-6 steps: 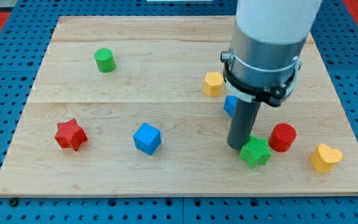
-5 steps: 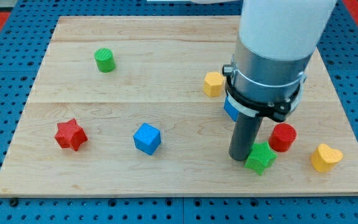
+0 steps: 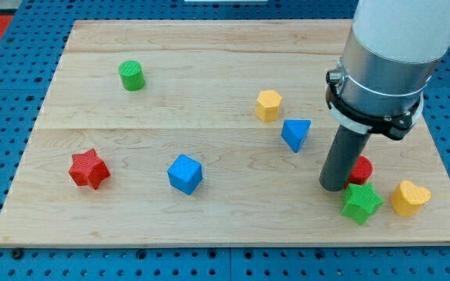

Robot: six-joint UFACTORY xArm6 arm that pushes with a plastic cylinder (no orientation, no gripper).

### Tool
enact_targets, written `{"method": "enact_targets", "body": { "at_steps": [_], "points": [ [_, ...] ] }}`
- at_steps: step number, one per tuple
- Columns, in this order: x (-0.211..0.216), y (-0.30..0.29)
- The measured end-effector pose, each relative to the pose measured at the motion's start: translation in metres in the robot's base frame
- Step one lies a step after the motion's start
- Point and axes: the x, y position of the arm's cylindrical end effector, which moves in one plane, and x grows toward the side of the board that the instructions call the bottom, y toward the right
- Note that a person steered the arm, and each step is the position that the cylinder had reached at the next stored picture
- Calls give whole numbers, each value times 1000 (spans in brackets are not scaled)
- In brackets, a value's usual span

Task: Push yellow hexagon into the red circle

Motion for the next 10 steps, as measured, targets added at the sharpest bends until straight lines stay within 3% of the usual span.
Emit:
{"method": "enact_targets", "body": {
  "at_steps": [1, 4, 5, 6, 7, 8, 10],
  "points": [
    [-11, -3],
    [-186, -2],
    [-210, -44],
    [-168, -92],
    [-163, -98],
    [-151, -95],
    [-58, -39]
  ]
}}
